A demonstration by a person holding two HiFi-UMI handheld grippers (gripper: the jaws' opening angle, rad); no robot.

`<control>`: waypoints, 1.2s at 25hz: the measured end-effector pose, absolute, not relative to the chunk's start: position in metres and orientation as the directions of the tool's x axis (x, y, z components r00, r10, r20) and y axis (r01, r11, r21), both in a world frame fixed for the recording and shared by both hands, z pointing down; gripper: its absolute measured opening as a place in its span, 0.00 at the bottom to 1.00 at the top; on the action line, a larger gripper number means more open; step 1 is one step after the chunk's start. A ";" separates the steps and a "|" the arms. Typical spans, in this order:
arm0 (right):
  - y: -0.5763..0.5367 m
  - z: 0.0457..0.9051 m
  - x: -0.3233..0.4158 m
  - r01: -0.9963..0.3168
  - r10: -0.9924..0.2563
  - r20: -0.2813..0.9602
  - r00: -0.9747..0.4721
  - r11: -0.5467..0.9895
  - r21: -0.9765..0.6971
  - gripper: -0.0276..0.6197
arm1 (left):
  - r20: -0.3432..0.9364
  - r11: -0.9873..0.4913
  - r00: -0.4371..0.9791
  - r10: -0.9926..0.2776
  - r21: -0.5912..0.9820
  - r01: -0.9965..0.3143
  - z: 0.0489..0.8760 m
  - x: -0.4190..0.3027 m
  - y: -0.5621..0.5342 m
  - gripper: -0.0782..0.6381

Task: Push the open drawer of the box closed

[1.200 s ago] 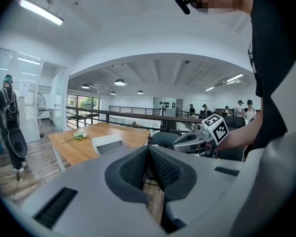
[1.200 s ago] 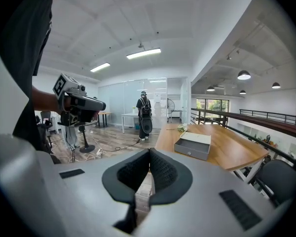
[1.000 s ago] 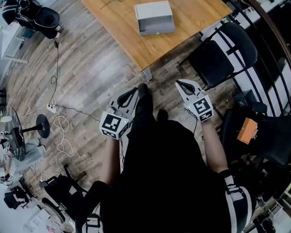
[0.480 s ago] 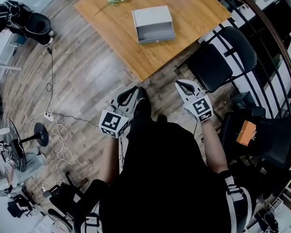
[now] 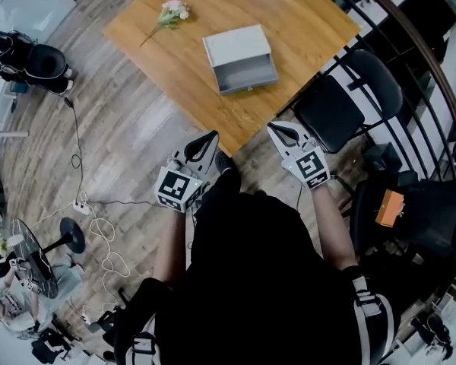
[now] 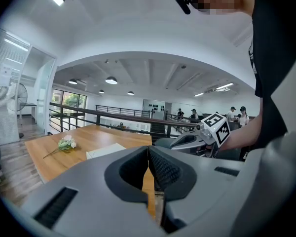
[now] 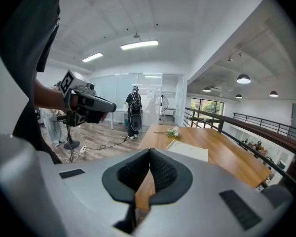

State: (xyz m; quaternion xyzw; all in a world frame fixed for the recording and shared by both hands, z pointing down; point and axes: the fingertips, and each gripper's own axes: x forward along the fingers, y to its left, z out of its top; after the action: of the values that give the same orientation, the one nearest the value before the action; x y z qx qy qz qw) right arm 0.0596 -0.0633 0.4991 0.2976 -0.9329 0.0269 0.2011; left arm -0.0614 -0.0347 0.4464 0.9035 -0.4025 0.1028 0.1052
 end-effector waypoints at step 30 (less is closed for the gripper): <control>-0.179 0.540 -0.031 -0.643 -0.574 0.415 -0.706 0.765 -0.037 0.07 | 0.280 -0.712 0.714 -0.642 0.127 -0.690 0.466 -0.150 -0.164 0.14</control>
State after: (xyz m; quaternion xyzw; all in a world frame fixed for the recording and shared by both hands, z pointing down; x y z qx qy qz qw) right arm -0.0311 -0.1791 0.5400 0.3309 -0.9192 0.0900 0.1935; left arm -0.1504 -0.1640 0.4658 0.9189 -0.3624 0.1083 0.1118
